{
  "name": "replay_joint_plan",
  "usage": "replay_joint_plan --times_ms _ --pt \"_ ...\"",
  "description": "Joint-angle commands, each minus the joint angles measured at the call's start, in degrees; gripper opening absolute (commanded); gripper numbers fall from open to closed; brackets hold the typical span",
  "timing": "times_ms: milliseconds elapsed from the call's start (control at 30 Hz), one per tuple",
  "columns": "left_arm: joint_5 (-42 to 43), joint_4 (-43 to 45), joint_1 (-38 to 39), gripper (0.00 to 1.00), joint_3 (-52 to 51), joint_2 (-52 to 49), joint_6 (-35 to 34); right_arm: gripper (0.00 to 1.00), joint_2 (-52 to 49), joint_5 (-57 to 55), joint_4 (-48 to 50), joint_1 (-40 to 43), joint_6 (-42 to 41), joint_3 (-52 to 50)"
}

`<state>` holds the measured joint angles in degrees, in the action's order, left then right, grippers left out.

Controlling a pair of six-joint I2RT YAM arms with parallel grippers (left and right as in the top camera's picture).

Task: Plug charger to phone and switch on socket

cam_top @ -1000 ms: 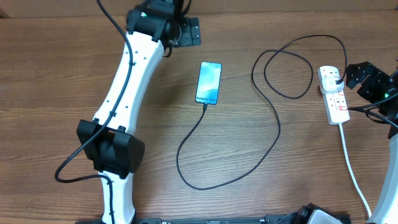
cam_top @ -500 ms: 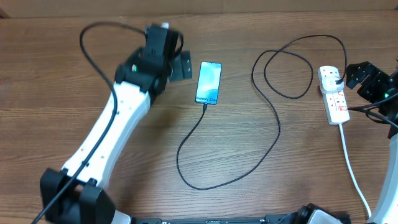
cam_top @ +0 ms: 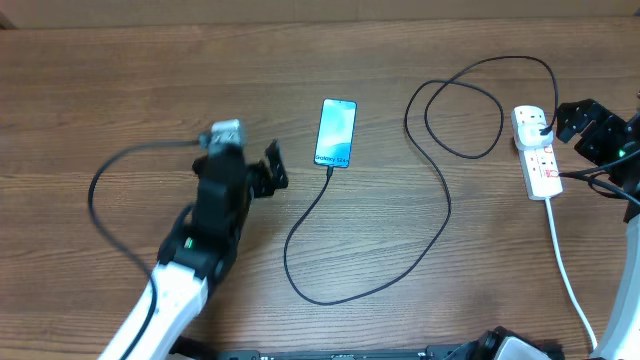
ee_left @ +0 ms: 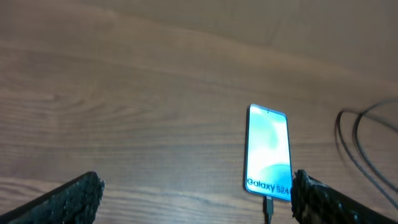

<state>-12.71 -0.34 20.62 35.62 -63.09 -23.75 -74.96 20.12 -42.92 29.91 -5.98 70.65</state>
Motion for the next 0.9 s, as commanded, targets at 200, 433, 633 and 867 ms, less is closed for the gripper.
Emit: replay_joint_plan --times_ms 200,433,633,867 --pt "-1.18 18.05 -3.58 1.0 -24.98 22.34 -3.13 1.0 -0.07 0.07 0.31 -0.28 0.02 -0.09" --pt "-0.66 20.81 -7.76 1.0 -35.47 35.43 -8.13 1.0 -0.07 0.04 0.31 -0.28 0.02 -0.09" --pt "0.72 8.28 -11.37 1.0 -35.32 44.39 -8.46 1.0 -0.07 0.07 0.31 -0.28 0.02 -0.09" --pt "1.46 -3.06 -15.56 1.0 -35.32 52.0 -6.1 1.0 -0.07 0.07 0.31 -0.28 0.02 -0.09"
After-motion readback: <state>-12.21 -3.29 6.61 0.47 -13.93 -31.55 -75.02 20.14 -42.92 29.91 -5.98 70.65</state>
